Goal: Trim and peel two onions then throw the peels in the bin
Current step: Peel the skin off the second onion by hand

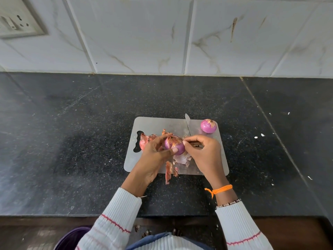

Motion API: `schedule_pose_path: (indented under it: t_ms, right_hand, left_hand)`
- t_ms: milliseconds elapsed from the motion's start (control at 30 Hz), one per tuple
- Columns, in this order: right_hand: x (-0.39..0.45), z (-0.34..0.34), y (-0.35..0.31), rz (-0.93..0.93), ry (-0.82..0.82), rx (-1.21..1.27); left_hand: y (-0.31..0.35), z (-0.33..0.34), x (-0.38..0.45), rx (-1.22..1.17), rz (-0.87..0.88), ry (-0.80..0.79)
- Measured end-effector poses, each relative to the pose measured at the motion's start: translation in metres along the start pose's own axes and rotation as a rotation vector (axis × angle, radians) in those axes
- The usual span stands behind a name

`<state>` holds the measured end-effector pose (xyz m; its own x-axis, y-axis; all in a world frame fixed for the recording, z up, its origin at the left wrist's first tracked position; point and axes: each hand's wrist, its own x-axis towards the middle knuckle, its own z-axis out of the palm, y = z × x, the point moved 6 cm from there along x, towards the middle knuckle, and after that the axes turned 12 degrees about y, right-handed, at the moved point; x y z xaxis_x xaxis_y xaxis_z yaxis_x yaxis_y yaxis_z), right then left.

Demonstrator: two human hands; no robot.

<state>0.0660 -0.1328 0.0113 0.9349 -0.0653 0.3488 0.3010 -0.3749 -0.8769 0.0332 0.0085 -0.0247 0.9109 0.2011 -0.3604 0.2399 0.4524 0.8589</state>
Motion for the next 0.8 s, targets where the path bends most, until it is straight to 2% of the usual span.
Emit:
schedule_pose_path:
  t_ms: [100,300,667,800]
  right_hand:
    - [0.001,-0.001,0.004,0.005,0.023,-0.014]
    - [0.0,0.003,0.015,0.172,-0.013,0.113]
    - [-0.004,0.012,0.005,0.053,-0.035,0.014]
    - [-0.003,0.008,0.012,0.08,0.007,-0.003]
  left_hand:
    - [-0.002,0.001,-0.001,-0.014,-0.023,0.011]
    - [-0.004,-0.003,0.002,-0.101,-0.058,0.056]
    - [-0.006,-0.004,0.001,-0.031,-0.047,0.125]
    - [-0.007,-0.005,0.002,-0.077,-0.09,0.154]
